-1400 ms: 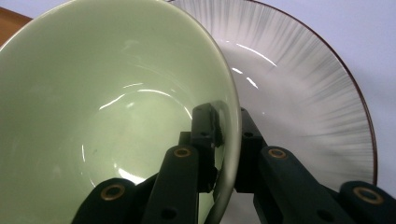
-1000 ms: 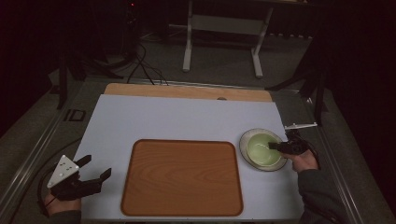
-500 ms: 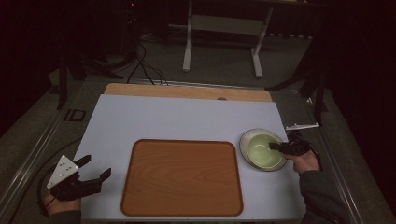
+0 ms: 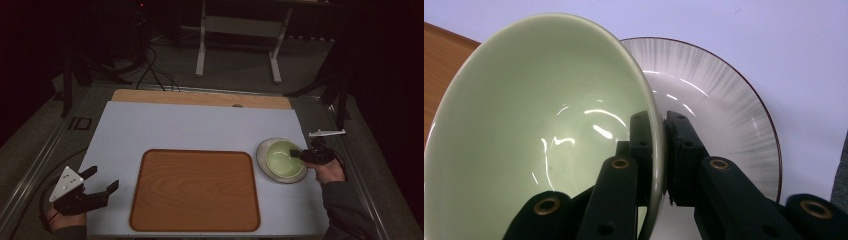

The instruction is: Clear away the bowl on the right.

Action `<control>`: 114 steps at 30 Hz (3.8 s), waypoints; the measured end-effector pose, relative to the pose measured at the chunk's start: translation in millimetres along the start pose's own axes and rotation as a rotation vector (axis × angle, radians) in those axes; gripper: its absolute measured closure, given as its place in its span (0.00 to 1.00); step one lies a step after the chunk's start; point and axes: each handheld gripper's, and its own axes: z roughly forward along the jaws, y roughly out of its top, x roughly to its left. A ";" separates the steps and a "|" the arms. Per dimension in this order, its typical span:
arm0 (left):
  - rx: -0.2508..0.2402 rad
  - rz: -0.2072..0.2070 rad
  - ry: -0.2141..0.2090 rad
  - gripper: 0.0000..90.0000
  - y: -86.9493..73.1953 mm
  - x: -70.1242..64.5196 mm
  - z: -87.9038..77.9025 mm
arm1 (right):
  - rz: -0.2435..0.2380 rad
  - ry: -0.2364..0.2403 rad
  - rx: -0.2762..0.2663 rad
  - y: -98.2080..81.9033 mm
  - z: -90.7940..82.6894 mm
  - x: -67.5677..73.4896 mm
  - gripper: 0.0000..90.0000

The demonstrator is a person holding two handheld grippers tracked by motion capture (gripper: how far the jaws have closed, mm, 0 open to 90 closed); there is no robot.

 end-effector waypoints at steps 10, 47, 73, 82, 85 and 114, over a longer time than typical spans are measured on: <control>-0.003 0.000 0.000 0.17 0.0 -0.1 -0.1 | -0.010 0.004 -0.006 3.3 1.3 5.2 0.92; -0.002 0.001 -0.004 0.17 0.2 -0.6 0.3 | -0.072 0.051 -0.042 17.9 1.0 33.1 0.92; 0.000 0.001 -0.006 0.17 0.2 -0.8 0.7 | -0.113 0.091 -0.055 28.8 7.1 57.2 0.92; 0.000 0.000 -0.005 0.17 0.1 -0.7 0.5 | -0.122 0.103 -0.058 32.3 10.6 63.9 0.92; 0.000 -0.001 -0.005 0.17 0.1 -0.5 0.5 | -0.124 0.107 -0.061 33.5 12.6 66.5 0.92; -0.004 -0.005 -0.006 0.17 0.0 -0.1 -0.1 | -0.164 0.157 -0.055 41.6 28.7 92.7 0.92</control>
